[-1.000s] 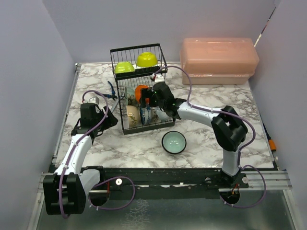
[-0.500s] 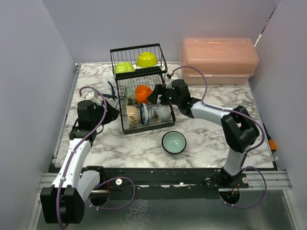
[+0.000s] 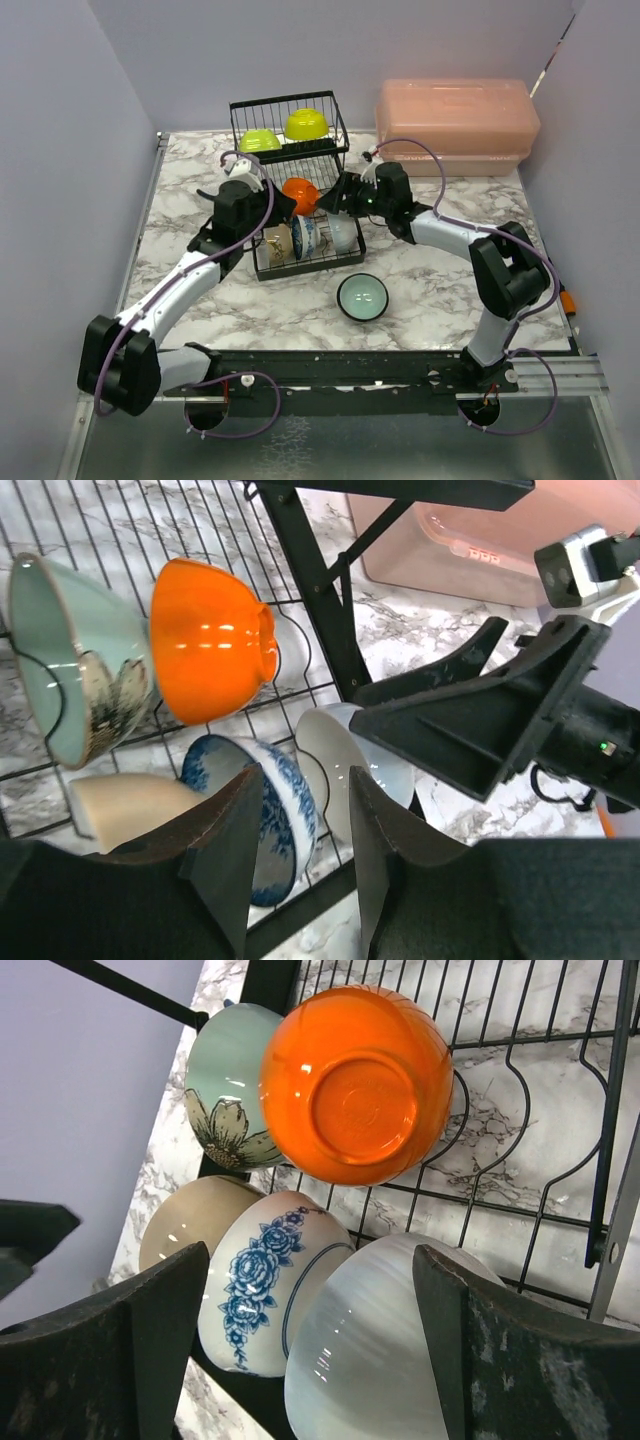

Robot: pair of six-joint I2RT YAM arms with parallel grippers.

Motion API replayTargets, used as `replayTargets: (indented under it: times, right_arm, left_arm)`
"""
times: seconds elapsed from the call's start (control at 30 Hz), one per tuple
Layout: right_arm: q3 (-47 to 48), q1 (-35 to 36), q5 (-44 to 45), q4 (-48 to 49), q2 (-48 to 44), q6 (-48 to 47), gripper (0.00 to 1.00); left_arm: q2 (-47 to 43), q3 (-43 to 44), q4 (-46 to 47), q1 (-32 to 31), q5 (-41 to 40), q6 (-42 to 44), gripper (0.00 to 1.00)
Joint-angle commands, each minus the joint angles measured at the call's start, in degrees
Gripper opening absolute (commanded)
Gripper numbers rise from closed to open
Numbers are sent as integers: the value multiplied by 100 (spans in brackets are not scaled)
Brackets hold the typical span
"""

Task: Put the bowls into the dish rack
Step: Place the bowl in the dish rack.

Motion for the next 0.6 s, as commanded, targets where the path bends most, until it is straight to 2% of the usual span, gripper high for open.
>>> replayTargets:
  times: [0.0, 0.33, 0.57]
  right_arm:
    - [-129, -106, -410, 0, -250, 101, 86]
    - [-374, -222, -556, -102, -514, -6, 86]
    - [-440, -260, -618, -117, -538, -21, 86]
  left_arm:
    - [586, 221, 622, -346, -1314, -96, 41]
    - [1405, 168, 1341, -357, -2218, -50, 57]
    - [1898, 367, 1611, -362, -1805, -16, 60]
